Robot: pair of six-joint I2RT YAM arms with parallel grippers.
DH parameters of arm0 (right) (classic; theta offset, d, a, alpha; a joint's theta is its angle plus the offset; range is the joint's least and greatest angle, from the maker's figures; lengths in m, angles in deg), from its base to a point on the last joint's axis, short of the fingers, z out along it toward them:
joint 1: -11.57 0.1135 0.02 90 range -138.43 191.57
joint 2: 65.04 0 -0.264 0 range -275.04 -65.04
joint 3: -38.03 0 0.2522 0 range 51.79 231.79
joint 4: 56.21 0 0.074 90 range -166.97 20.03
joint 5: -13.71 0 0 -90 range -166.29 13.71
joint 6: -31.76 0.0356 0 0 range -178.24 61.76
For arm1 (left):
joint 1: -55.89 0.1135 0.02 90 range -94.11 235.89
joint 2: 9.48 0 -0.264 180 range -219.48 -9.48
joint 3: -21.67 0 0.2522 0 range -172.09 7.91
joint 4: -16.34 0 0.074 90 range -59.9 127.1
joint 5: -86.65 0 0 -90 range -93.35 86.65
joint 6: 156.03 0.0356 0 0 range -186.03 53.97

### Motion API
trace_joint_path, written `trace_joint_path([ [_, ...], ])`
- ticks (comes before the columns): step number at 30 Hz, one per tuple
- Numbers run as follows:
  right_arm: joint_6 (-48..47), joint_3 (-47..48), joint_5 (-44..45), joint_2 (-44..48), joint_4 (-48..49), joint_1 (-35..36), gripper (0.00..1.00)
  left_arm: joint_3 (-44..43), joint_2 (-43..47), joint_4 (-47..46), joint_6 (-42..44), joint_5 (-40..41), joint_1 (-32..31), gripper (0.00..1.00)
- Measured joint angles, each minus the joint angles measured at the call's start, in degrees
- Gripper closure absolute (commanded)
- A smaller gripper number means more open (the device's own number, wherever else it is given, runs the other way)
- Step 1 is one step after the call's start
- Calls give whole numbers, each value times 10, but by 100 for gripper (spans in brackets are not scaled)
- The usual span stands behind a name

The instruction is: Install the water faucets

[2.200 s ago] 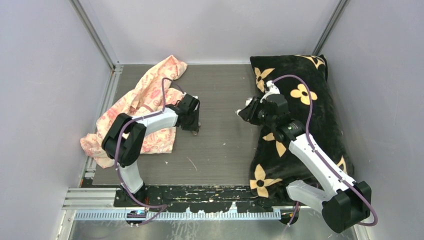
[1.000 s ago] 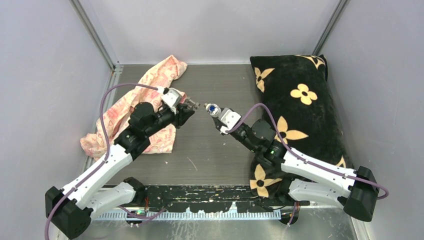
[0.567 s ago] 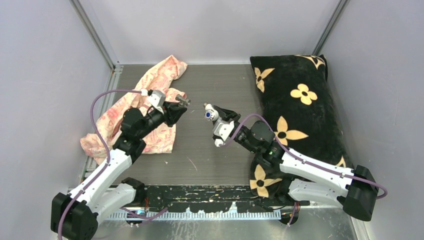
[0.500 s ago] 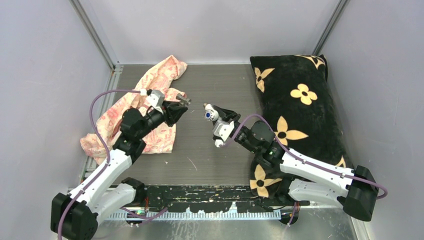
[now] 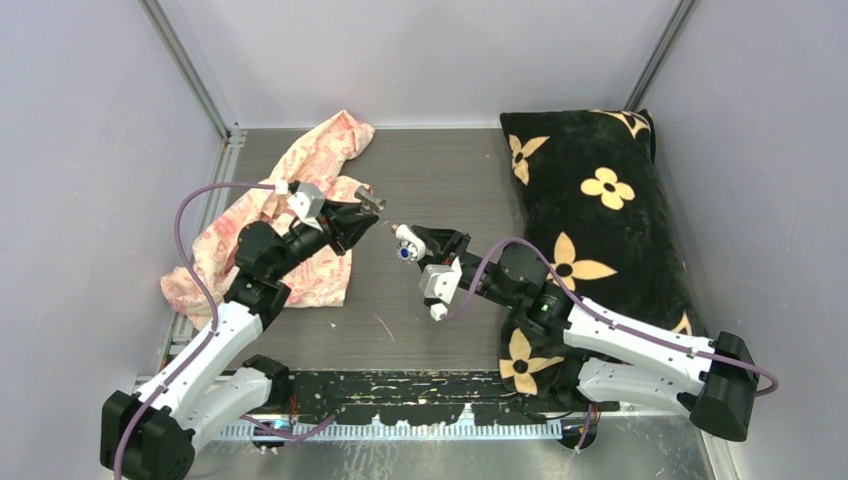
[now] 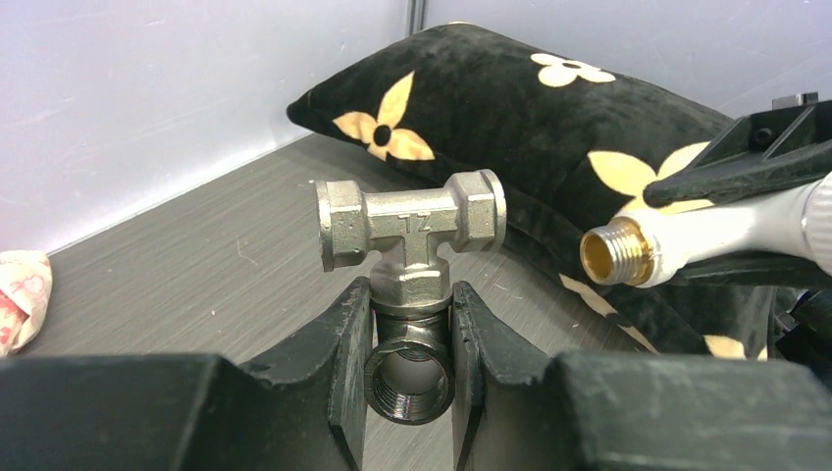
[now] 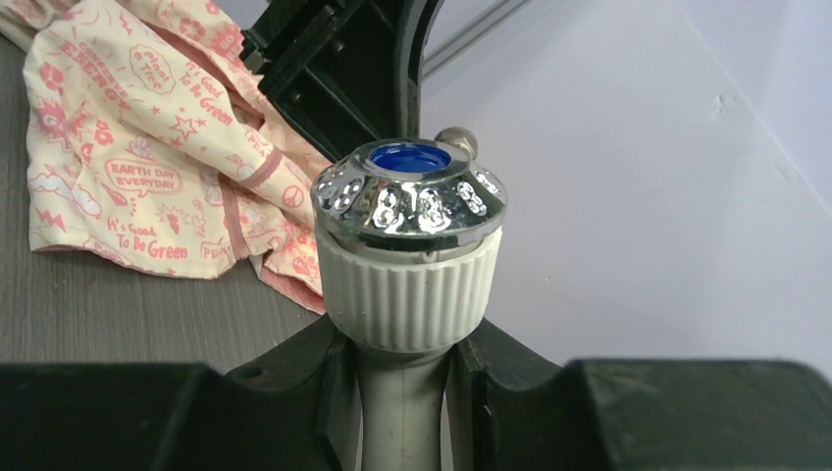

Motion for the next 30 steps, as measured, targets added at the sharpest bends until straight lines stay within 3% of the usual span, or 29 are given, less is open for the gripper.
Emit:
trace_joint_path([
  [15,-100,40,6,-32,10,18,99,0,31,11,5,-31,0,100],
  [30,-232,40,37,-61,44,41,99,-66,52,177,44,-48,0,100],
])
